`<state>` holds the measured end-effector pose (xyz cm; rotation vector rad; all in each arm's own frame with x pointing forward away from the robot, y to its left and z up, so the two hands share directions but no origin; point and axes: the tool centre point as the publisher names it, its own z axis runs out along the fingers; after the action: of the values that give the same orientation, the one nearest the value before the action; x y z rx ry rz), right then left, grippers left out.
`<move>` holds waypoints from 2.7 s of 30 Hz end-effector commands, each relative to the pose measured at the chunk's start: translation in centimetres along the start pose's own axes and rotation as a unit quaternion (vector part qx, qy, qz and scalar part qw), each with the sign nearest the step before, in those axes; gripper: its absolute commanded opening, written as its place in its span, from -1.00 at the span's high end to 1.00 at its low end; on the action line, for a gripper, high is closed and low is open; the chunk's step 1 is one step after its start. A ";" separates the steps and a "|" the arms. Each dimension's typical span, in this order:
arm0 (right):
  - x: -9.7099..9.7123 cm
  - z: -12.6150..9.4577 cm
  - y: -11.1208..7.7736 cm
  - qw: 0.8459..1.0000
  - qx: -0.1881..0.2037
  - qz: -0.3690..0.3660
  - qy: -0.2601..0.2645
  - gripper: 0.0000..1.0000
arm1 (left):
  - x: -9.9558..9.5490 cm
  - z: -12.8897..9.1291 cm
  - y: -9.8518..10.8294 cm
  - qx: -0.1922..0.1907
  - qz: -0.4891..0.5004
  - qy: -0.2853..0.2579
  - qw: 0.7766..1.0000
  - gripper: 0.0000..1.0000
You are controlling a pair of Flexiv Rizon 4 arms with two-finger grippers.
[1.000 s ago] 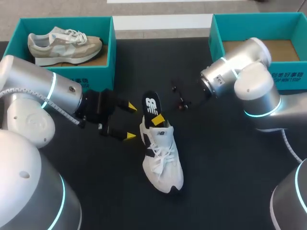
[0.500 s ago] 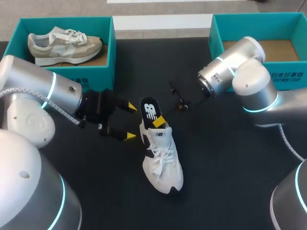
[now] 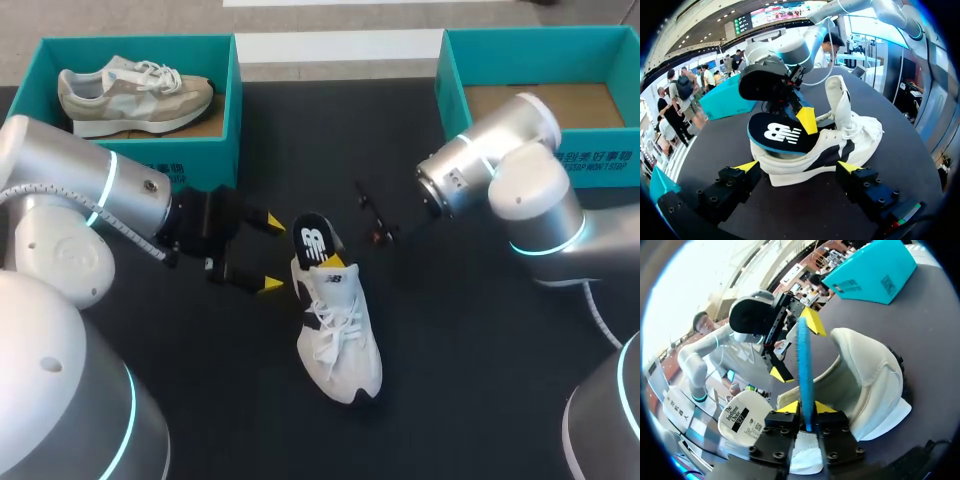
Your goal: Take the shoe out of the shoebox, open the shoe tongue, remove and reinsert the insole, then place the shoe into the shoebox
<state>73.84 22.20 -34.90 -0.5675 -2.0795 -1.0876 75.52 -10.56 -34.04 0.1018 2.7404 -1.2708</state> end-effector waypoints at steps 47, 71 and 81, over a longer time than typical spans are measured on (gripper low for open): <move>0.0 -1.8 2.8 0.999 0.029 -0.013 -0.018 0.31 | 0.1 0.0 -0.1 -0.002 0.000 0.000 1.000 -1.00; 2.1 -7.8 6.9 0.989 -0.016 -0.041 -0.140 0.46 | 0.1 0.0 -0.1 -0.002 0.000 0.000 1.000 -1.00; 4.2 -8.1 6.4 0.964 -0.071 0.048 -0.252 1.00 | 0.1 0.0 -0.1 -0.002 0.000 0.000 1.000 -1.00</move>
<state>80.13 19.43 -25.92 -0.9116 -2.2768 -1.1238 75.52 -10.56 -34.04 0.1018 2.7404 -1.2708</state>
